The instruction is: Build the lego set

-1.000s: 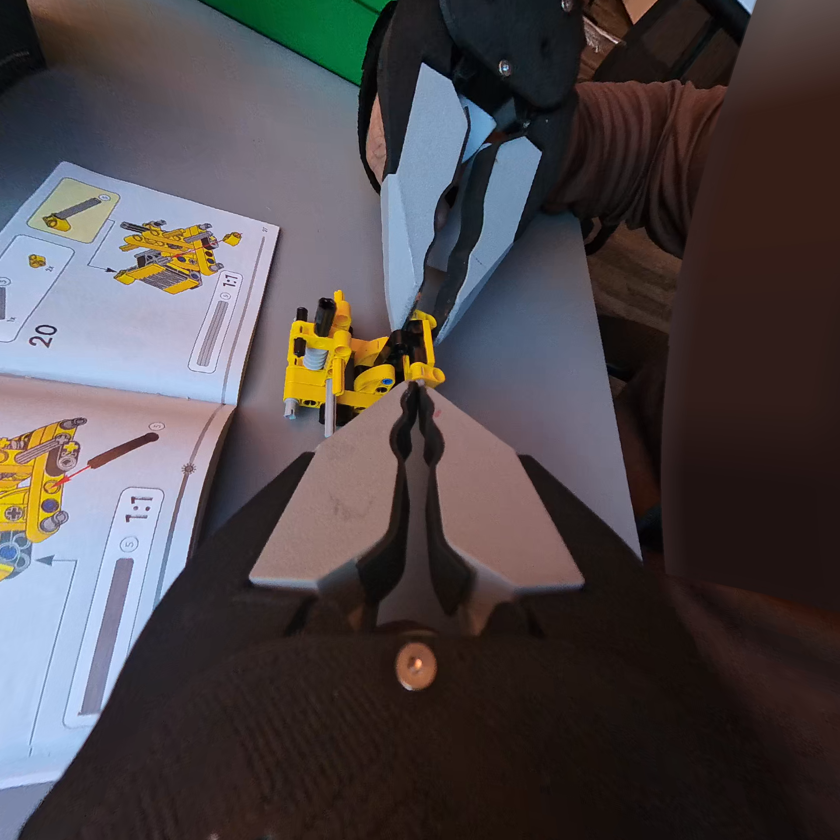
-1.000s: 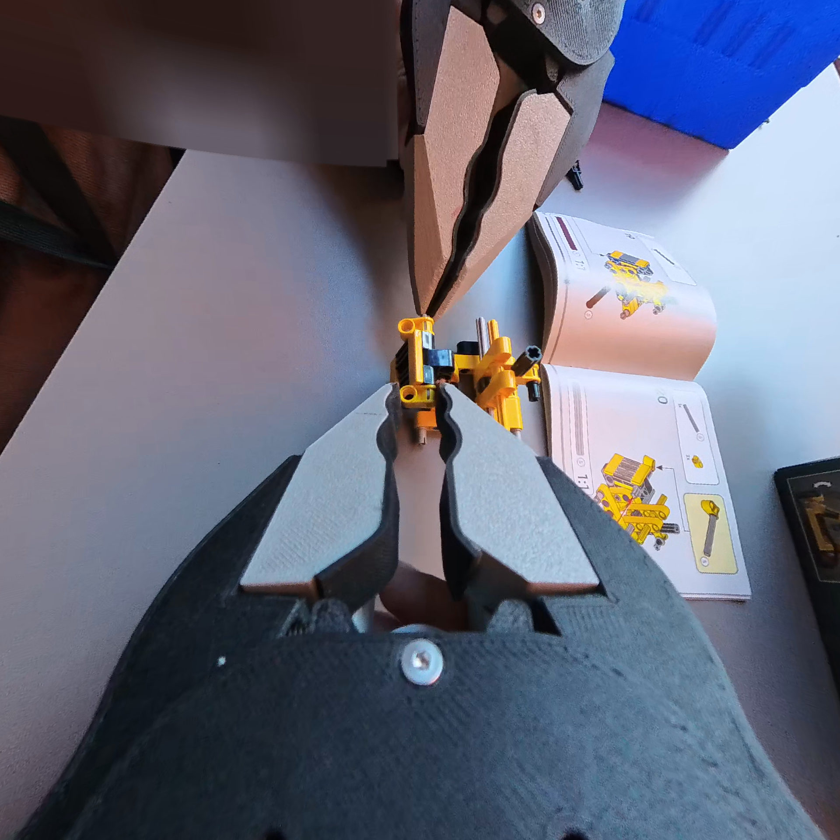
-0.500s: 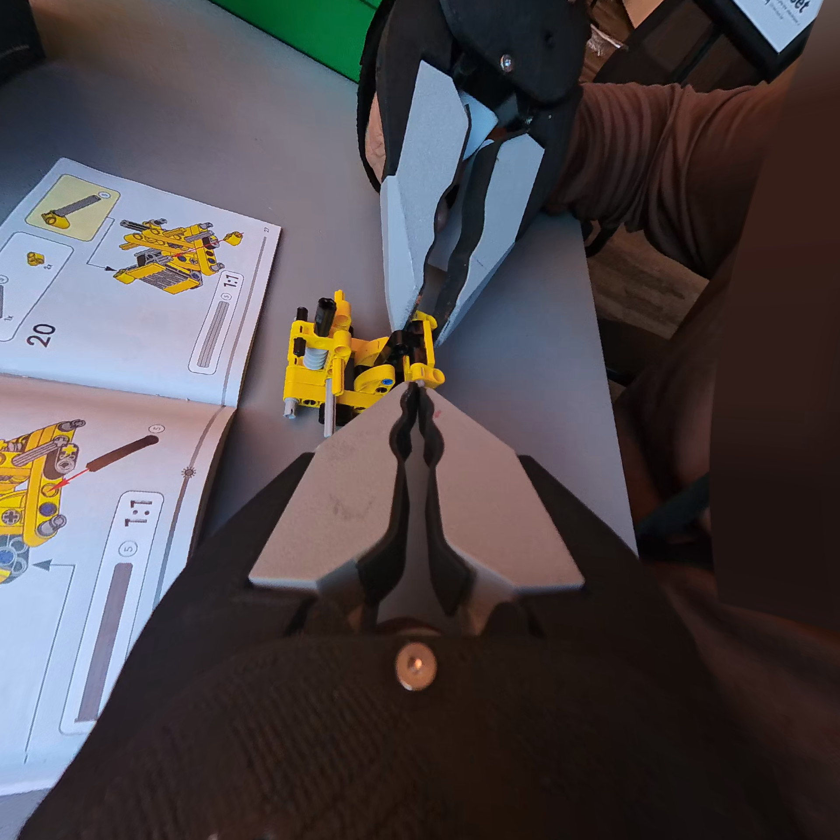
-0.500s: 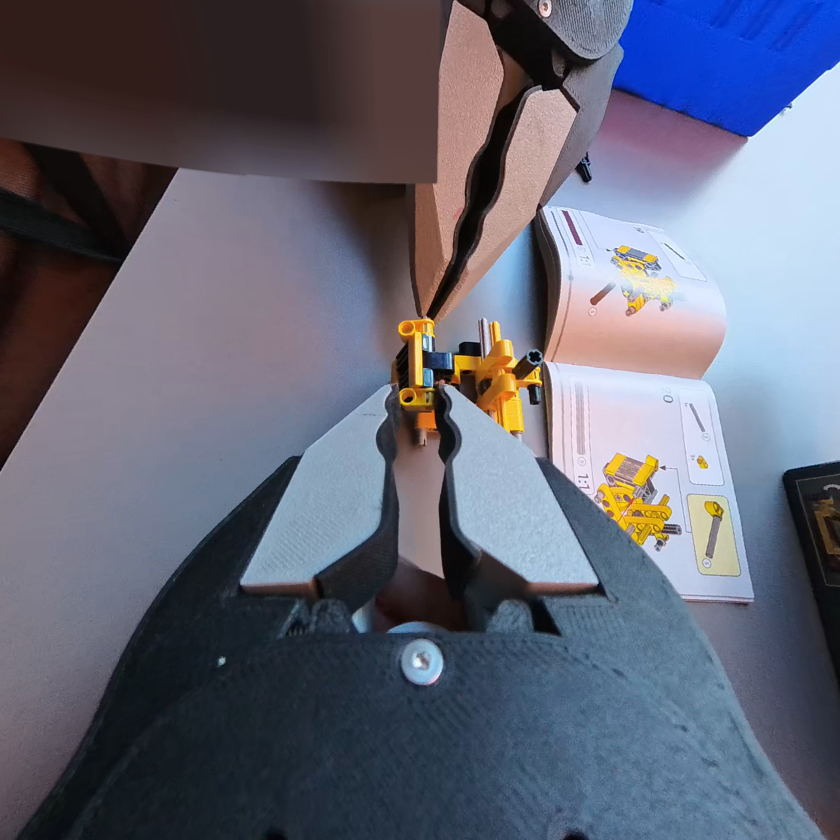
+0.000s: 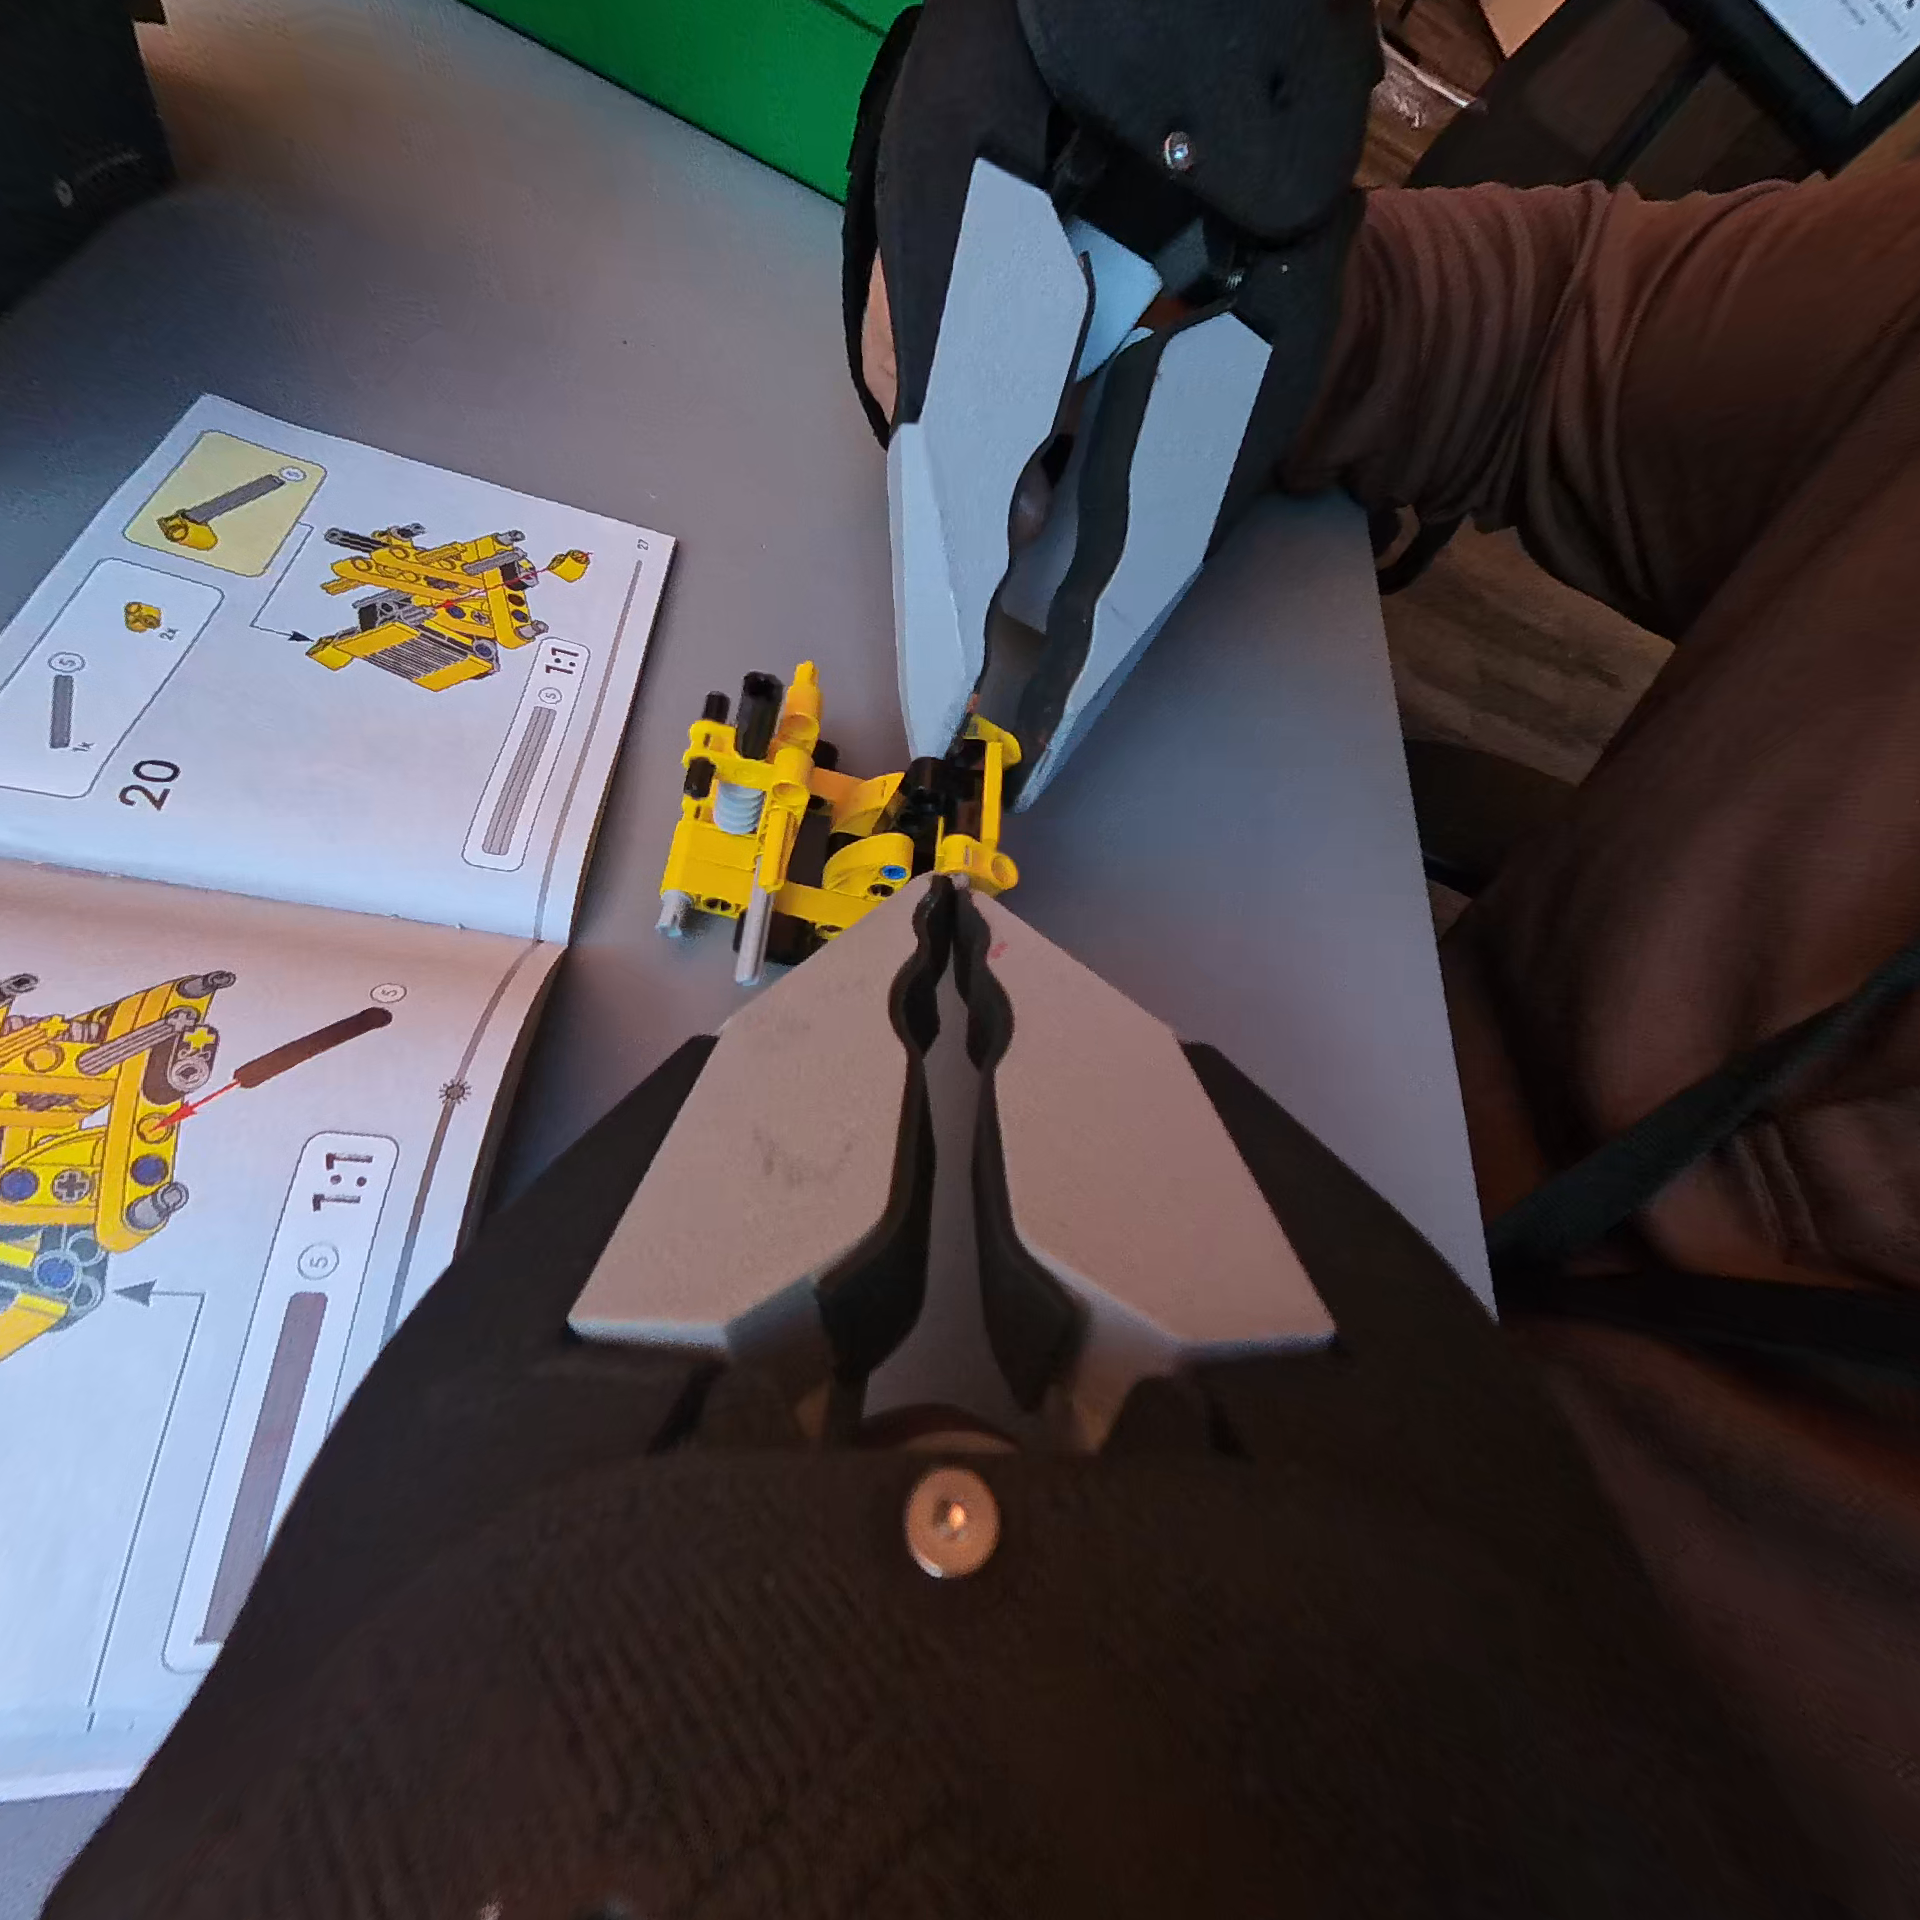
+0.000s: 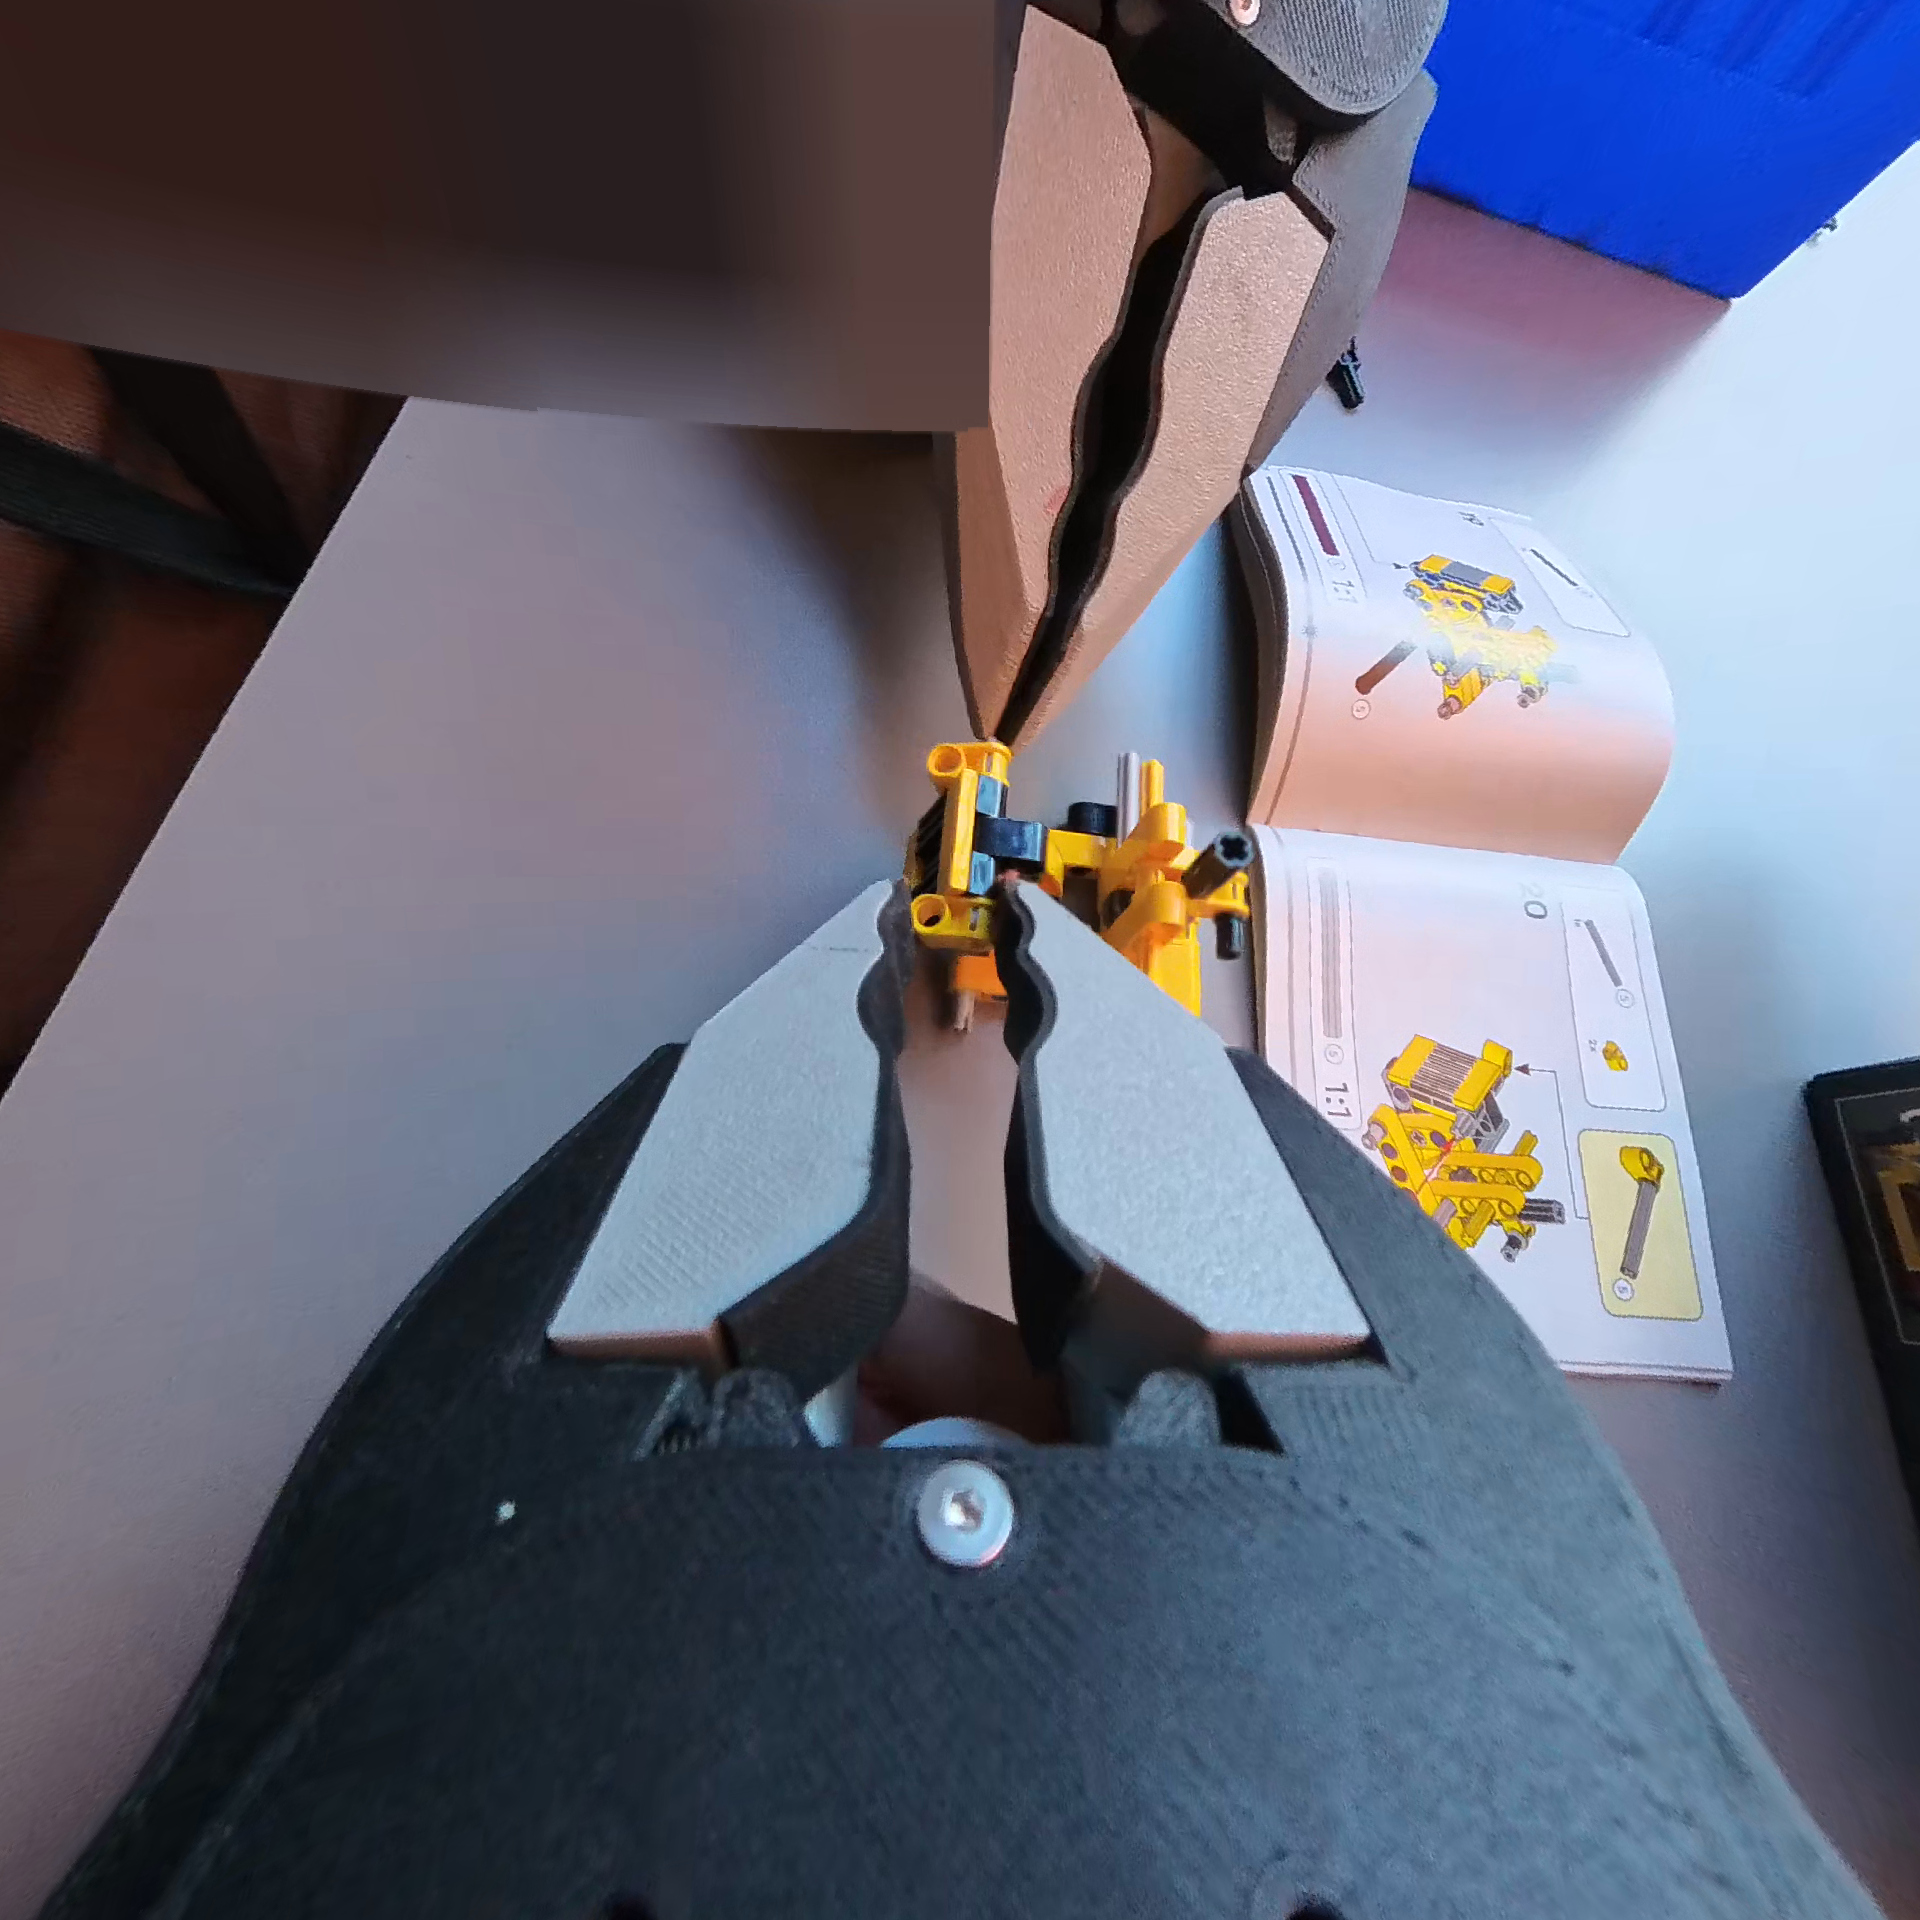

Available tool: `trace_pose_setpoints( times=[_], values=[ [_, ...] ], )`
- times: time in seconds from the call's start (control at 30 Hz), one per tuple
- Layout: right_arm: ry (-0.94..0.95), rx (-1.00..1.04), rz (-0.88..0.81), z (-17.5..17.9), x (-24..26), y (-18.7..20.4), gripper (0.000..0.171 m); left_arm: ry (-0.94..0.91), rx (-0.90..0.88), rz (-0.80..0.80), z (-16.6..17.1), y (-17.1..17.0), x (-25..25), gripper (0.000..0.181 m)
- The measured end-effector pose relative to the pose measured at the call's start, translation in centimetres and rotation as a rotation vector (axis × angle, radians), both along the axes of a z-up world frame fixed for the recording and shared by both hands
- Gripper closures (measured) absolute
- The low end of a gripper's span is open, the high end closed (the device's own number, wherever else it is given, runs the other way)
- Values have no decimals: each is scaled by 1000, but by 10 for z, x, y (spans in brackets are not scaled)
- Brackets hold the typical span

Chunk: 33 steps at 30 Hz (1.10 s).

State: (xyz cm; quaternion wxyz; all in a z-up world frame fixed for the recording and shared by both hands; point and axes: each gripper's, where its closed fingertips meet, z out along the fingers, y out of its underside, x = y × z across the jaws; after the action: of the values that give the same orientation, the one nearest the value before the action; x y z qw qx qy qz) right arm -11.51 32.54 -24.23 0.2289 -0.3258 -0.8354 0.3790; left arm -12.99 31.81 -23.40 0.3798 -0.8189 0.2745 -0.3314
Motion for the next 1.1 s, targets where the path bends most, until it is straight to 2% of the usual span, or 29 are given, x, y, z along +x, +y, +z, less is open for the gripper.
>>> trace_pose_setpoints(
  times=[0.03,0.63,0.8,0.9,1.03,1.1],
  values=[
    [-1,2,0,0,0,0,159,1,2,1,0,0,0,181],
    [-9,33,-20,-2,0,6,159,12,22,32,1,6,1,181],
    [-59,-164,-6,2,0,6,158,89,44,-11,-7,5,9,181],
    [-68,-110,-20,1,3,8,149,168,108,-4,-9,4,9,181],
    [36,-82,-68,16,10,20,136,112,88,32,-4,2,-4,181],
    [45,-84,-43,17,18,20,137,86,125,35,5,0,-5,181]
  ],
)
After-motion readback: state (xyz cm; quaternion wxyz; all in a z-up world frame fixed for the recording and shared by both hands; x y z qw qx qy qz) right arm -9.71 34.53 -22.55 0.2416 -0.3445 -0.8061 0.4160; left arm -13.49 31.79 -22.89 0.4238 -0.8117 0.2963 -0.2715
